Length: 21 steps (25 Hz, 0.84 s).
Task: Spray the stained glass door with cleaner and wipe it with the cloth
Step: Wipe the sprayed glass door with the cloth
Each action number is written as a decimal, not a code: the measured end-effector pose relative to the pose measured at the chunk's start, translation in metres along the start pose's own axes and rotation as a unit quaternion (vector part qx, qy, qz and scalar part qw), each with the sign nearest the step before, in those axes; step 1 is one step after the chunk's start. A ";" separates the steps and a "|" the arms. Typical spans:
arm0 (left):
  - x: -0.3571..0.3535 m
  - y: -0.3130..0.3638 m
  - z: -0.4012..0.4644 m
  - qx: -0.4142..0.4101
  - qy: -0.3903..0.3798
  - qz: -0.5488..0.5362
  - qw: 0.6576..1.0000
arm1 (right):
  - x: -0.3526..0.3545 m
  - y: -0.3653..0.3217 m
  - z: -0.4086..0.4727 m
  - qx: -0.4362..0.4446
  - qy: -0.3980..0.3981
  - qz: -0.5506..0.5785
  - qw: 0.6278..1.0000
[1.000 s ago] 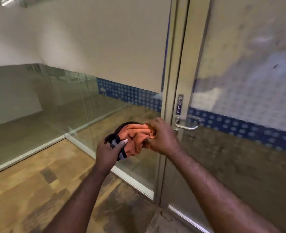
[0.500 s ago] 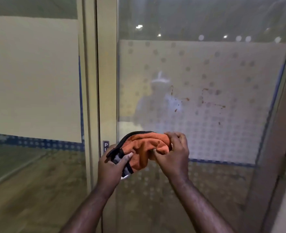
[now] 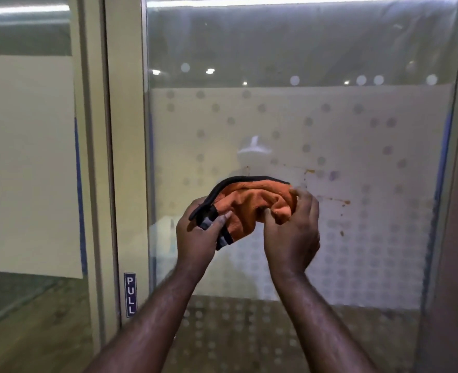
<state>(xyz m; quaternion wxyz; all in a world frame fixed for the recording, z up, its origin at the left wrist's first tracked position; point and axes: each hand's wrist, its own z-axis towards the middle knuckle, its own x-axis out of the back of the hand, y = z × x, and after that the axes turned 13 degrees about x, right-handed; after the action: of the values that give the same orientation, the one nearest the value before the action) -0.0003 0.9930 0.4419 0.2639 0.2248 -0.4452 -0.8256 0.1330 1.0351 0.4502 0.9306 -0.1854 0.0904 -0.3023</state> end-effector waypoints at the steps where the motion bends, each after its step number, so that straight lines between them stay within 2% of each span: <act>1: -0.006 0.001 0.005 -0.011 0.002 -0.007 1.000 | -0.007 0.001 0.003 -0.005 0.016 0.016 1.000; 6: -0.030 0.004 0.027 -0.057 -0.031 -0.052 0.997 | -0.038 -0.002 0.006 -0.025 0.056 0.137 0.989; 10: -0.039 -0.009 0.040 -0.071 -0.120 -0.036 0.990 | -0.052 -0.004 0.020 -0.037 0.098 0.132 0.986; 15: -0.032 -0.025 0.066 -0.164 -0.185 0.079 0.966 | -0.087 0.008 0.042 0.079 0.119 0.083 0.986; 18: -0.012 -0.042 0.084 -0.219 -0.166 0.150 0.950 | -0.111 0.014 0.038 0.128 0.104 0.067 0.984; 21: 0.012 -0.052 0.101 -0.264 -0.124 0.141 0.946 | -0.125 0.018 0.035 0.165 0.073 0.051 0.982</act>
<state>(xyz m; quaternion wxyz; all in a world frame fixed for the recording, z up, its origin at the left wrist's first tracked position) -0.0831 1.0718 0.4462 0.3699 -0.0218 -0.2677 -0.8894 0.0520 1.1327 0.4819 0.9535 -0.0013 0.1164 -0.2780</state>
